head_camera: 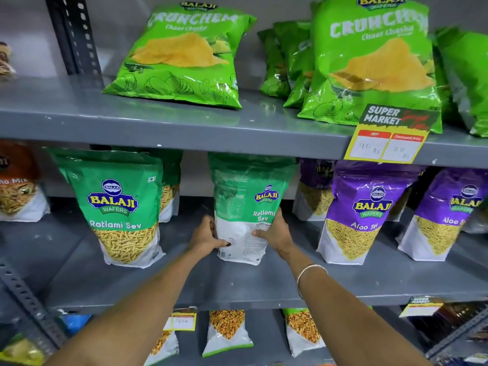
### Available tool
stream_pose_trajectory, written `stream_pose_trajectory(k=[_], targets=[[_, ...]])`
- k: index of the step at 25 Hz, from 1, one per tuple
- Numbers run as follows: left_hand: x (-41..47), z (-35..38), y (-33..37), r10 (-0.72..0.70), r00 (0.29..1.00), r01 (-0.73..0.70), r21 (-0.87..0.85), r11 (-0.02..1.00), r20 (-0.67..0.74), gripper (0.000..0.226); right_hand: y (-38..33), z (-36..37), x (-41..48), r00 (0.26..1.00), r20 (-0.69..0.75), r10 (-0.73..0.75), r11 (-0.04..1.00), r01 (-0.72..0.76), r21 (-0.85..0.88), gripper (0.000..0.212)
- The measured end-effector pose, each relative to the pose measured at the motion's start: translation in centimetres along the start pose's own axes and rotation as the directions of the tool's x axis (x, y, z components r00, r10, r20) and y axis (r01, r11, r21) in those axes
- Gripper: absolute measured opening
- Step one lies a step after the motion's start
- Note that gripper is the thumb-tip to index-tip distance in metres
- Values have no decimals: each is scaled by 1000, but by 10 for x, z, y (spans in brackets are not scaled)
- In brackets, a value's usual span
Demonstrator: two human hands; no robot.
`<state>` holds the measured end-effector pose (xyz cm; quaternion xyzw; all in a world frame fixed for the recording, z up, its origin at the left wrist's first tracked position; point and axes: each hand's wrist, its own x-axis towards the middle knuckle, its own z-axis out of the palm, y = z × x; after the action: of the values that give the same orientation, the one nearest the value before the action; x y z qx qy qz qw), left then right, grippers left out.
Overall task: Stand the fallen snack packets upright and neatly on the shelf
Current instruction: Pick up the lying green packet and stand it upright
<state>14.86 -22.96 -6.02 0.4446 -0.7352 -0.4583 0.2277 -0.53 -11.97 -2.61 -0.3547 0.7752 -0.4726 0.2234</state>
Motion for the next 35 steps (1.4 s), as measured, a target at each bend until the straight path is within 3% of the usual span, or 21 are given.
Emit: stream_pose_trajectory(k=[3,7,9,14,16,19,21,22,28,32,35], targets=[[-5,-5,7,-23,995,21,30,999,94,78,5,-1,4,999,13,32,999,-32,-9,56],[-10,-13,12,-50,981,46,27,999,189,63,14,-1,-1,976,54,210,977,-208,-42,64],[-13,-16,16,-68,978,69,3,998,197,48,15,0,-3,949,122,290,954,-297,48,60],[-25,-21,18,-172,969,201,-164,966,176,15,18,7,-2,960,87,268,949,-278,149,40],[-28,-21,15,-162,965,196,-161,967,206,21,23,7,-3,964,133,232,969,-241,55,30],[-33,-17,15,-125,962,152,-95,984,244,48,22,6,-9,955,246,163,985,-144,-93,75],[-35,-11,17,-92,975,102,-43,994,205,64,35,11,-4,938,329,106,992,-77,-101,112],[-38,-7,20,-74,979,81,-34,996,188,70,37,13,-4,936,340,93,992,-58,-111,120],[-47,7,39,-18,964,69,-185,980,265,72,19,7,-25,945,321,61,998,-47,-51,79],[-38,1,36,-69,949,117,-140,983,307,77,40,1,-4,949,315,-3,999,13,-30,98],[-29,-1,35,-62,969,87,-95,992,241,48,27,-17,-9,914,405,4,1000,1,-13,88]])
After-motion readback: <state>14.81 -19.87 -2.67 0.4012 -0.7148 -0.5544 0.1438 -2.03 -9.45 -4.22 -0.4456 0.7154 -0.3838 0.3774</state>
